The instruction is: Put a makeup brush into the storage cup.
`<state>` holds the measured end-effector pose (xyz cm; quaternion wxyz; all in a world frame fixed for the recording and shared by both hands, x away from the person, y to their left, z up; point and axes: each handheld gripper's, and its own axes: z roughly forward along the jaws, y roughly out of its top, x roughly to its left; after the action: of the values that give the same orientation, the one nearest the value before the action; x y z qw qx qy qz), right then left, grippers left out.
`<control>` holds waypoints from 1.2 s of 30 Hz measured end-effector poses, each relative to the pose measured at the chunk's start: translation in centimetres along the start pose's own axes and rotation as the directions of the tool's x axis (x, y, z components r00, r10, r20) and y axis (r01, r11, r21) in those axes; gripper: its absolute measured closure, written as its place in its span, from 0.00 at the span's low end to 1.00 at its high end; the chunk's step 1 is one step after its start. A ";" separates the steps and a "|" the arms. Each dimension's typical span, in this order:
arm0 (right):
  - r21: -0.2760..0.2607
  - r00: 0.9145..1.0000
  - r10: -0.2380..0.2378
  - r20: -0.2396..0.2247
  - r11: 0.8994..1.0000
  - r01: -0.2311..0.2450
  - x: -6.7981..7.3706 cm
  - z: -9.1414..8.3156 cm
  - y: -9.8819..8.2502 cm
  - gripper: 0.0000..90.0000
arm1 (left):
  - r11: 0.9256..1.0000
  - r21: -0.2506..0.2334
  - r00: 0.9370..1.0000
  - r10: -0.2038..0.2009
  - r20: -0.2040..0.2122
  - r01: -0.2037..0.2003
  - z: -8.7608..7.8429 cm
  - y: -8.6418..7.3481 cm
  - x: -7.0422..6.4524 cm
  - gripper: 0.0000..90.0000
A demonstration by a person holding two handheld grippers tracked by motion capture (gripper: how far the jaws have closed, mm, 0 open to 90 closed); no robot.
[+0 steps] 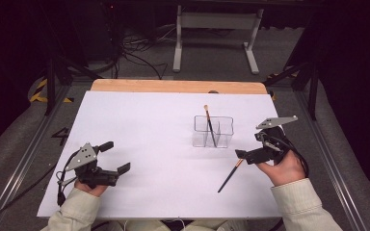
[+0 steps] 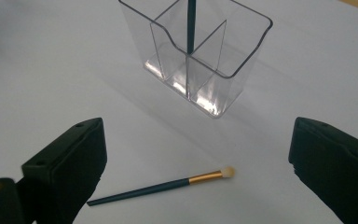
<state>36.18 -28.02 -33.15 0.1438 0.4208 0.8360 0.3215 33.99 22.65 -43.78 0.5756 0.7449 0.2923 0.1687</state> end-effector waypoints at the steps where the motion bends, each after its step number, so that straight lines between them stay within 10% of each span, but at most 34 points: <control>1: 0.007 1.000 0.005 0.001 1.000 -0.005 0.0 0.0 0.0 0.05 | 1.000 0.001 1.000 0.000 0.001 0.000 0.0 0.0 0.0 0.00; 25: 0.207 0.997 0.077 -0.007 0.976 -0.074 0.1 3.2 -1.0 0.06 | 1.000 0.002 1.000 0.008 -0.004 -0.008 -0.1 0.0 -0.2 0.00; 36: 0.215 0.995 0.104 -0.002 0.971 -0.101 0.3 4.6 -2.5 0.06 | 1.000 0.001 1.000 0.012 0.002 -0.012 -0.1 0.0 -0.2 0.00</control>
<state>36.83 -27.00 -38.20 0.0749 0.4744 0.8438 0.2393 33.83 22.61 -43.78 0.5745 0.7469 0.2875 0.1712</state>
